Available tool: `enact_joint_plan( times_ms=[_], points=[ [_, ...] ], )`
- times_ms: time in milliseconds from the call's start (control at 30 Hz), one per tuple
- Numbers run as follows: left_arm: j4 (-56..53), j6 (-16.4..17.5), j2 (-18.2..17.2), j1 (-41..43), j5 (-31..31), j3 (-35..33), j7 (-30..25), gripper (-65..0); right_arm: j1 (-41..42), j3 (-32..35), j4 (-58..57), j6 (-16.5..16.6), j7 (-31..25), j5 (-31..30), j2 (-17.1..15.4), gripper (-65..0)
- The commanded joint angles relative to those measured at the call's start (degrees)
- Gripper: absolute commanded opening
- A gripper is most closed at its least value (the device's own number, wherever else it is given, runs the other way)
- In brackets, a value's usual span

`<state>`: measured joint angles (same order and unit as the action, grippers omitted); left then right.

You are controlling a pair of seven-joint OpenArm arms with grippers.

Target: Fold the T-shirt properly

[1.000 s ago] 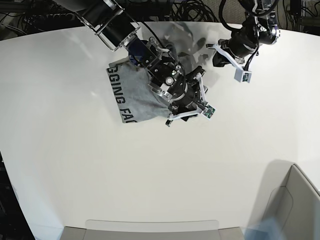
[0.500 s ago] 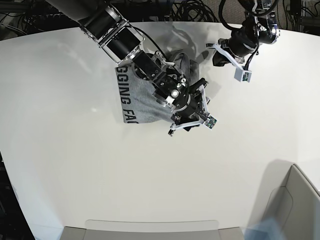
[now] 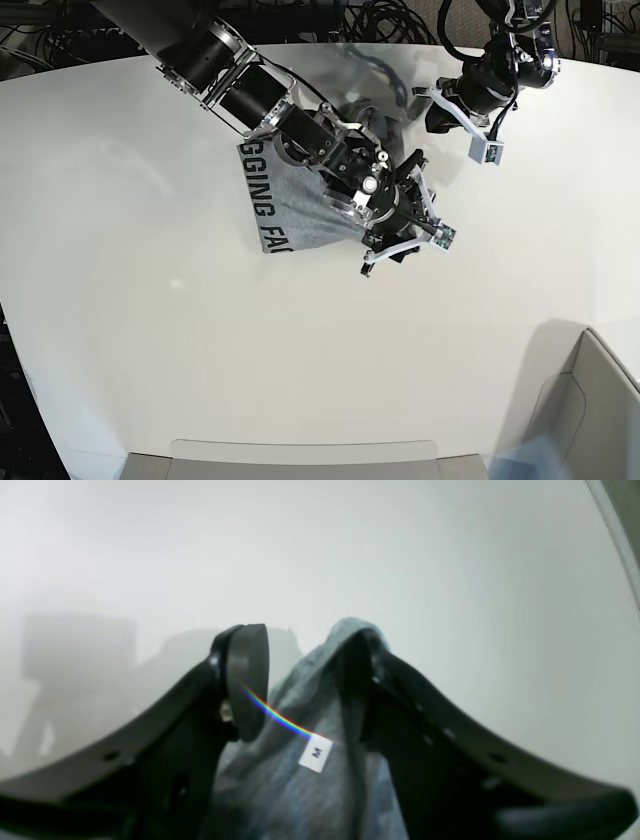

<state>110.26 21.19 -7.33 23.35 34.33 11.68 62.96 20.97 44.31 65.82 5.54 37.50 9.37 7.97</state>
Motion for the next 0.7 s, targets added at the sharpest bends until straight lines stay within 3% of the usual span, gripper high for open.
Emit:
enact_joint_plan(
  times_ms=[0,133,333,667],
  points=[
    [0.82,0.22,-0.27,0.07,0.62,0.14,-0.50,-65.0,1.40,-0.23,1.21,-0.22,-0.88,0.26,0.96,-39.6],
    [0.82,0.22,-0.27,0.25,0.62,0.14,-0.59,-65.0,0.70,1.71,4.99,-0.22,4.48,-0.88,0.96,-39.6],
    [0.82,0.22,-0.36,0.25,0.62,-1.26,-0.76,-65.0,-0.44,4.70,6.40,-0.22,7.82,-7.12,0.43,-39.6],
    [0.82,0.22,-0.27,0.34,0.62,-1.26,-0.67,-65.0,-3.52,4.70,21.25,-0.40,18.11,-4.57,-1.51,-39.6]
  ],
)
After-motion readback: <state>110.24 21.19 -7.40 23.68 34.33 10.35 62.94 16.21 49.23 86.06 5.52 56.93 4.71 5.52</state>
